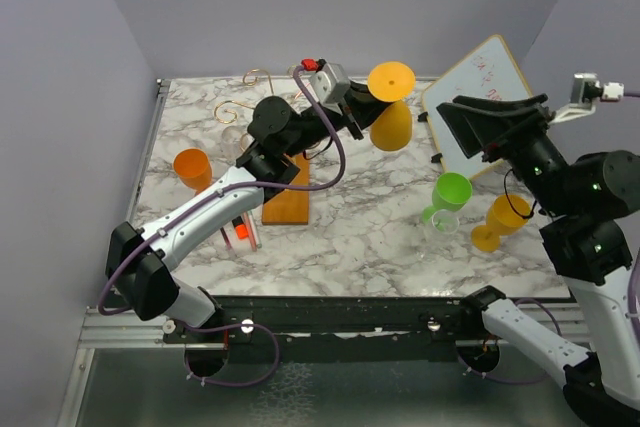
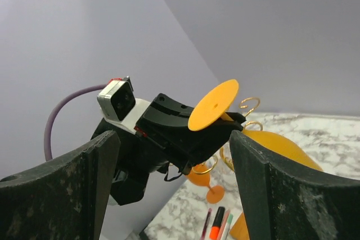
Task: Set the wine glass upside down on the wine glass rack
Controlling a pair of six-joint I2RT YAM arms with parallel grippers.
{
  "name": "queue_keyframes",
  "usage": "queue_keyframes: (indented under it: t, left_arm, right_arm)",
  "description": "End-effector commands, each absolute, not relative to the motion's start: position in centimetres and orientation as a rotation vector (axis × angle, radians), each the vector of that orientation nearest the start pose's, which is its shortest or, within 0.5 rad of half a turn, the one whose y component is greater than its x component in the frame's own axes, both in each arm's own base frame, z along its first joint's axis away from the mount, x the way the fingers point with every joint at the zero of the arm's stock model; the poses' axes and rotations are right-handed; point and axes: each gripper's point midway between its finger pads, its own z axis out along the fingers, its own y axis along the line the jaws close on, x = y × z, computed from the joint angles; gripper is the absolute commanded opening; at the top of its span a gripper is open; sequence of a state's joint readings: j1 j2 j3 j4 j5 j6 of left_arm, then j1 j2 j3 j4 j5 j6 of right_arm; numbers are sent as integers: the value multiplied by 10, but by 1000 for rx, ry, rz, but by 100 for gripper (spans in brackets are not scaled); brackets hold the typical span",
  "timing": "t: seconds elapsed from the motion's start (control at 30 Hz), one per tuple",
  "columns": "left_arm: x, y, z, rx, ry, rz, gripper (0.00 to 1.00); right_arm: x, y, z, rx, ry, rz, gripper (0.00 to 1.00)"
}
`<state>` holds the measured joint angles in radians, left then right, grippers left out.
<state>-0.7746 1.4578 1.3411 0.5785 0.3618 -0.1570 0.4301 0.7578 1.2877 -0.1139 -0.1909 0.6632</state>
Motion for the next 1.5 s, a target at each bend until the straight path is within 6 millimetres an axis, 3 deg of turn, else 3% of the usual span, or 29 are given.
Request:
queue_keyframes:
  t: [0.0,0.33,0.63,0.77,1.03,1.2,1.27,1.33,1.47]
  left_arm:
    - [283,-390,450,836,938,-957,0]
    - [281,-394,440,873,931,-941,0]
    - [268,-385,445,896,893,-922,0]
    - [262,-384,446,913,878,-938,0]
    - [257,-379,450,912,868,-942,0]
    - [255,-379,451,902,880,-960,0]
    - [255,-378,452,890,888,-968,9]
    - [256,-376,454,877,892,-969,23]
    - [252,-366,461,806,930,-1005,67]
  right_arm:
    - [209,182,502,-27,1482,1177,83]
    - [241,192,467,153,1659,1201,67]
    - [261,192,472,306,1609,1263,36]
    - [267,196,471,330,1624,1277,31]
    - [277,198,456,377,1672,1260,33]
    - [277,202,459,373,1656,1297,14]
    - [276,204,463,372,1646,1327,2]
    - [275,204,469,375,1630,1341,1]
    - [277,201,485,382,1572,1347,1]
